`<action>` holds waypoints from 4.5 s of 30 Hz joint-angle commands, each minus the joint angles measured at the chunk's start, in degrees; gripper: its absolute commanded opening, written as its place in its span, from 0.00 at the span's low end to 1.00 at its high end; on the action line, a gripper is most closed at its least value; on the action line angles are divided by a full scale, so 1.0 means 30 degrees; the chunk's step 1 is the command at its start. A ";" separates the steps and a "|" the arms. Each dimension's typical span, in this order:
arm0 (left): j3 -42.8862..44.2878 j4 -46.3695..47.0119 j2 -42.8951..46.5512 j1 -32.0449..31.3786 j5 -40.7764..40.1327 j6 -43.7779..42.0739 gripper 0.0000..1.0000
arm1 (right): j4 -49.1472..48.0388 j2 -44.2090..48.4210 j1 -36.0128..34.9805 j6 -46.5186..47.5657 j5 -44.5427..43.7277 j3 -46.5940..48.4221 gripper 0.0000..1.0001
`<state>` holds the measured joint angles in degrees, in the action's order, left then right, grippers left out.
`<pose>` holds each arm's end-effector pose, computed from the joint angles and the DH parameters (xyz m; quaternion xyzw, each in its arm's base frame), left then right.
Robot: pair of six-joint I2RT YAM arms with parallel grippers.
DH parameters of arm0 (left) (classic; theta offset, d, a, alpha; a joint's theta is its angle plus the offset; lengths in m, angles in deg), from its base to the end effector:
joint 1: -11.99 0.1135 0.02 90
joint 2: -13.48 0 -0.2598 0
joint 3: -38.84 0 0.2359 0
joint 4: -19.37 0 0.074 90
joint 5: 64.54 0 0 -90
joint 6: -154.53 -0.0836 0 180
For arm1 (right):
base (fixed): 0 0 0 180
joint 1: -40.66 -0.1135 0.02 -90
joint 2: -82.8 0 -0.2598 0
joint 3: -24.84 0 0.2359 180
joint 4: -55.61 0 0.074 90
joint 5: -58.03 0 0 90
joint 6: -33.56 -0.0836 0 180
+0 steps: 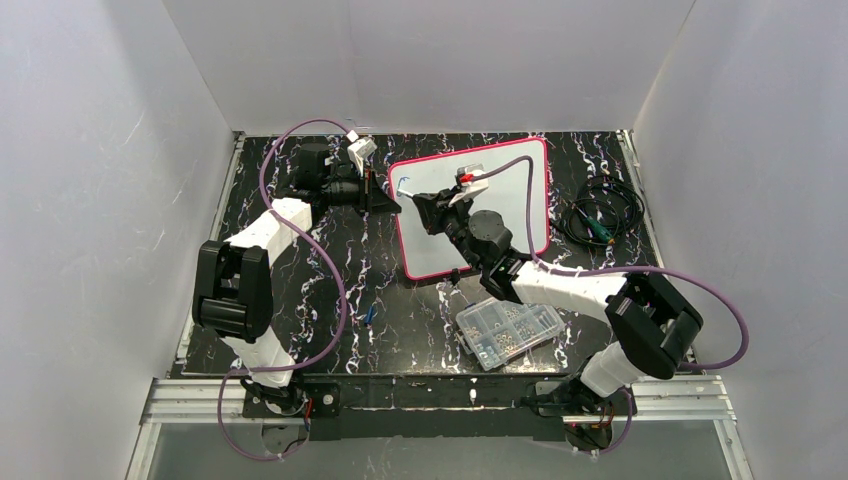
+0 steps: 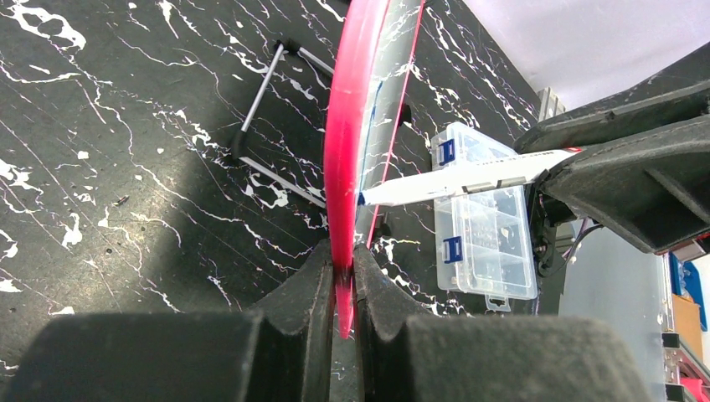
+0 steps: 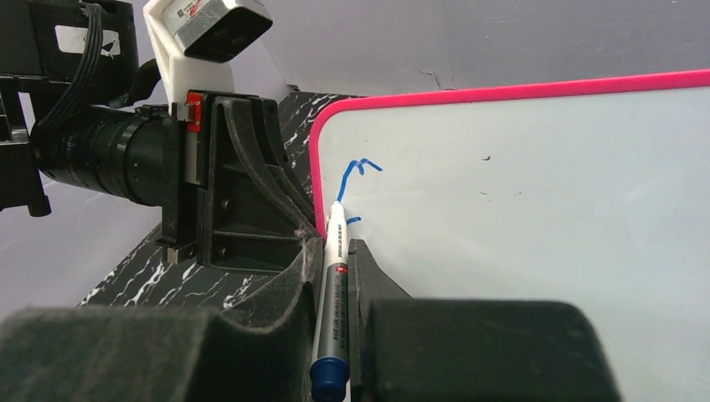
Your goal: Write a sentence on the whiteboard
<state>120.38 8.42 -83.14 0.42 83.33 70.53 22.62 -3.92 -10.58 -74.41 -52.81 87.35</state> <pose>0.3622 -0.1464 0.2582 0.2920 0.7290 -0.4764 0.3955 0.2552 0.2704 0.2994 -0.0517 0.6527 0.3271 0.6814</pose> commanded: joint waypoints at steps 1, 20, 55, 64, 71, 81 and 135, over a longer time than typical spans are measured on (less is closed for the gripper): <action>-0.0038 -0.0063 0.1330 -0.0127 0.0575 -0.0293 0.00 | 0.0077 -0.0073 -0.0056 -0.0019 -0.0350 -0.0328 0.01; -0.0067 -0.0063 0.1357 -0.0128 0.0516 -0.0272 0.00 | -0.0465 0.1383 -0.0182 0.0351 -0.3203 -0.1395 0.01; -0.0030 -0.0062 0.1339 -0.0119 0.0545 -0.0271 0.00 | -0.1152 0.1116 -0.0174 0.1327 -0.4007 -0.0816 0.01; -0.0039 -0.0063 0.1384 -0.0127 0.0487 -0.0245 0.00 | -0.0345 0.0849 -0.0175 0.1186 -0.2885 -0.0681 0.01; -0.0003 -0.0070 0.1360 -0.0130 0.0487 -0.0242 0.00 | 0.0121 0.1501 -0.0231 0.0118 -0.2589 -0.2138 0.01; -0.0087 -0.0092 0.1450 -0.0119 0.0443 -0.0242 0.00 | 0.0280 0.2287 -0.0468 0.0148 -0.2082 -0.2235 0.01; -0.0050 -0.0151 0.1449 -0.0127 0.0426 -0.0323 0.00 | -0.0951 0.2141 0.0412 0.1228 -0.3021 -0.1901 0.01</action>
<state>120.36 7.62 -82.57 0.25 82.67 70.48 20.90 1.22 -9.60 -72.60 -58.97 80.92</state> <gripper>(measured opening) 0.075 0.197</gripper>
